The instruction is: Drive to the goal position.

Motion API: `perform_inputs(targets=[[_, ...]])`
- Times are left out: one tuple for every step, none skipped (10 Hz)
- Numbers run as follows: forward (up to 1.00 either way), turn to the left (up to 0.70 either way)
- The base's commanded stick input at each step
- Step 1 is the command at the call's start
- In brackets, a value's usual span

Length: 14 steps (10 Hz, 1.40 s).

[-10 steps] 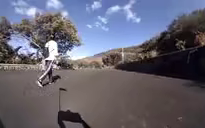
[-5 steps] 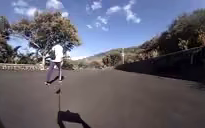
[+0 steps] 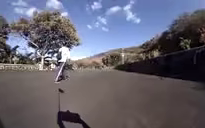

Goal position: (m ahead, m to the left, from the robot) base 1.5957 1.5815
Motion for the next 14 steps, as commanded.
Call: perform_inputs(targets=[[0.5, 0.0], [0.5, 0.0], [0.5, 0.0], [0.5, 0.0], [0.5, 0.0], [0.5, 0.0], [0.5, 0.0], [0.5, 0.0], [0.5, 0.0], [0.5, 0.0], [0.5, 0.0], [0.5, 0.0], [0.5, 0.0], [0.5, 0.0]])
